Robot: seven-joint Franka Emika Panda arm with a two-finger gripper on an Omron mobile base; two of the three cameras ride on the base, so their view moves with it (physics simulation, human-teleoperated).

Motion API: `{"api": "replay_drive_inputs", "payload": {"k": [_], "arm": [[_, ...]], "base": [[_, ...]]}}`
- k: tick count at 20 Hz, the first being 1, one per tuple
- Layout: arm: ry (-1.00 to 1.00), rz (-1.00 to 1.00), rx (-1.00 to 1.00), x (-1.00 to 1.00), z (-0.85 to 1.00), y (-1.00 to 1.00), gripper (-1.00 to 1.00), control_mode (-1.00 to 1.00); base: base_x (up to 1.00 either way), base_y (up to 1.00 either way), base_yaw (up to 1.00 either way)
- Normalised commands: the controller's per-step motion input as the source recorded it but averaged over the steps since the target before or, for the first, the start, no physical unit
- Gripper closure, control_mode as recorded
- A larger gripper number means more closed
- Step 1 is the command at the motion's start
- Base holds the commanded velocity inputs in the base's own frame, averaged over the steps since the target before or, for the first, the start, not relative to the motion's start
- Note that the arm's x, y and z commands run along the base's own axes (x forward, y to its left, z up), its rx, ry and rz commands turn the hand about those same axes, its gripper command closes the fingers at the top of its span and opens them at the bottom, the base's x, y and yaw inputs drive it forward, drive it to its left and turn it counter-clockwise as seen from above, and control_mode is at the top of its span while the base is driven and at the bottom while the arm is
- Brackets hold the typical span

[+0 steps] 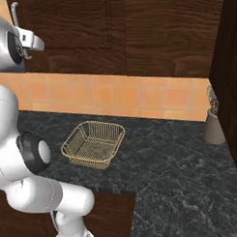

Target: Open the cabinet, pick up the bread from the cabinet and place it in the basket. Then move the basket to the dining counter.

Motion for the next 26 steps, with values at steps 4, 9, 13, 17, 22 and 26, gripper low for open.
{"api": "replay_drive_inputs", "payload": {"k": [4,9,13,17,22,26], "arm": [[0.0,0.0,0.0,0.52,-0.13,0.0,1.0,-1.0],[-0.09,0.01,0.0,-0.1,-0.17,-0.24,1.0,-1.0],[-0.31,0.03,0.0,-0.68,-0.08,-0.77,1.0,-1.0],[-0.17,0.03,0.0,-0.93,0.0,-0.87,1.0,-1.0],[-0.01,0.0,0.0,-0.99,0.0,-0.84,1.0,-1.0],[0.0,0.0,0.0,-1.0,0.0,-0.72,1.0,-1.0]], "base": [[0.0,0.0,0.0],[0.0,0.0,0.0],[0.0,0.0,0.0],[0.0,0.0,0.0],[0.0,0.0,0.0],[0.0,0.0,0.0]]}}
